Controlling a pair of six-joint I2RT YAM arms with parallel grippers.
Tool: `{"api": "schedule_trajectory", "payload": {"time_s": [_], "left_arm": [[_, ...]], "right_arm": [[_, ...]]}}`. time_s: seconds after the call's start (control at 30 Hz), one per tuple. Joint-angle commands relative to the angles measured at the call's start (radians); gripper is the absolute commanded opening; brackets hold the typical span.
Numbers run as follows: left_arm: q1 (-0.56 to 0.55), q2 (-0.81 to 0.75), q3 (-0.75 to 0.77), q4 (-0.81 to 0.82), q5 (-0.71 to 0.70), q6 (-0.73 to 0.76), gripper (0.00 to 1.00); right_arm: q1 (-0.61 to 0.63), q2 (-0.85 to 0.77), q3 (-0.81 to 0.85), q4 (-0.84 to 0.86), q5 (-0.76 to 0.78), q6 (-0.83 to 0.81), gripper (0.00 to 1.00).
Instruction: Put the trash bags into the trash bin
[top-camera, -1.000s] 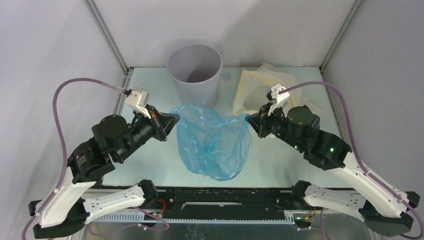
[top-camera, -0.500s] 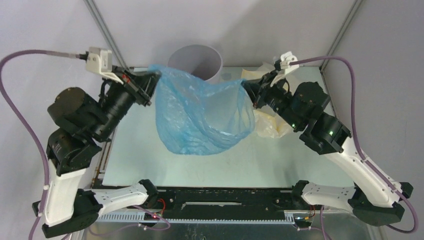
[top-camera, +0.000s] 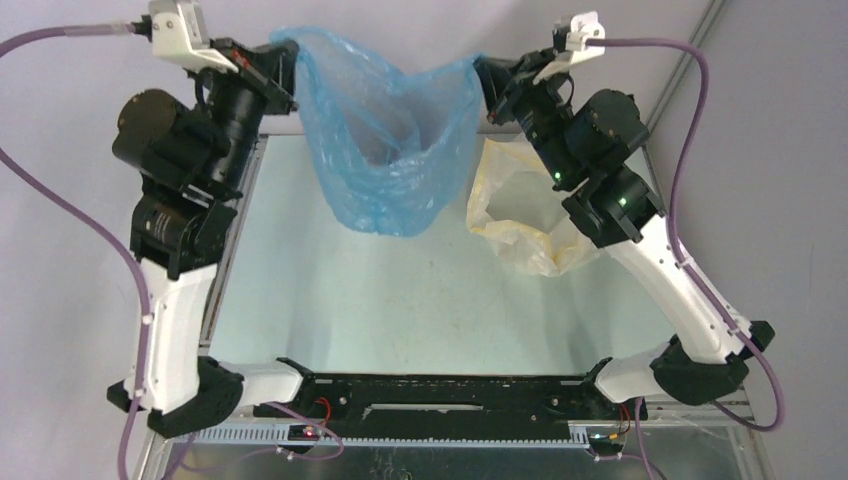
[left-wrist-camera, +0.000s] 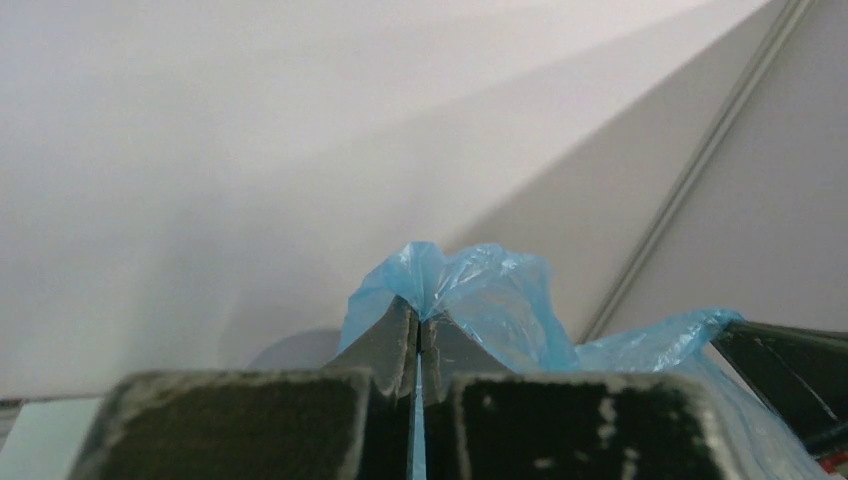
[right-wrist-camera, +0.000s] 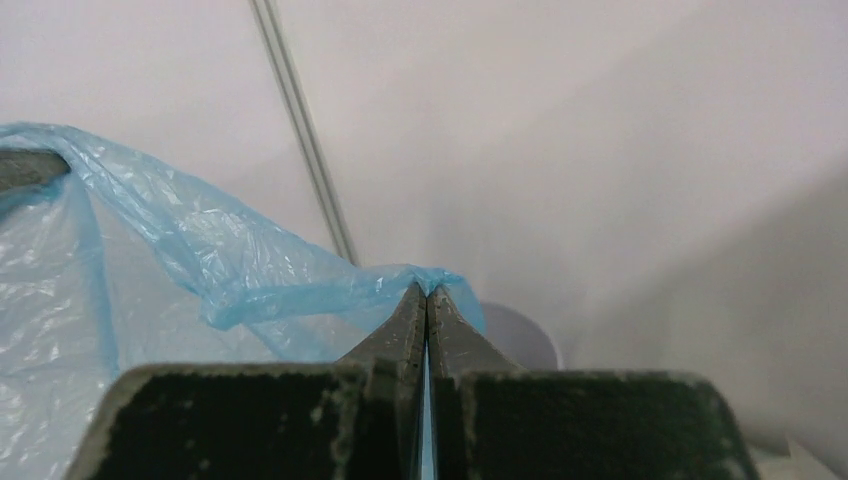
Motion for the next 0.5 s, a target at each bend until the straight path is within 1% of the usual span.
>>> {"api": "schedule_trajectory", "payload": {"time_s": [0.0, 0.1, 0.23, 0.3, 0.47], "left_arm": [[0.148, 0.061, 0.071, 0.13, 0.232, -0.142, 0.0], [0.213, 0.113, 0.1, 0.202, 0.324, -0.223, 0.0], [0.262, 0.209, 0.239, 0.205, 0.408, -0.291, 0.0], [0.274, 0.237, 0.278, 0.206, 0.419, -0.297, 0.0], [0.329, 0.273, 0.264, 0.219, 0.433, -0.342, 0.0]], "right_arm": [[-0.038, 0.071, 0.146, 0.099, 0.011, -0.028, 0.0], [-0.068, 0.125, 0.215, 0.098, 0.009, -0.026, 0.0], [-0.11, 0.183, 0.297, 0.099, -0.009, -0.016, 0.0], [-0.125, 0.209, 0.328, 0.099, -0.023, -0.013, 0.0], [-0.146, 0.252, 0.36, 0.133, -0.046, 0.007, 0.0]]}}
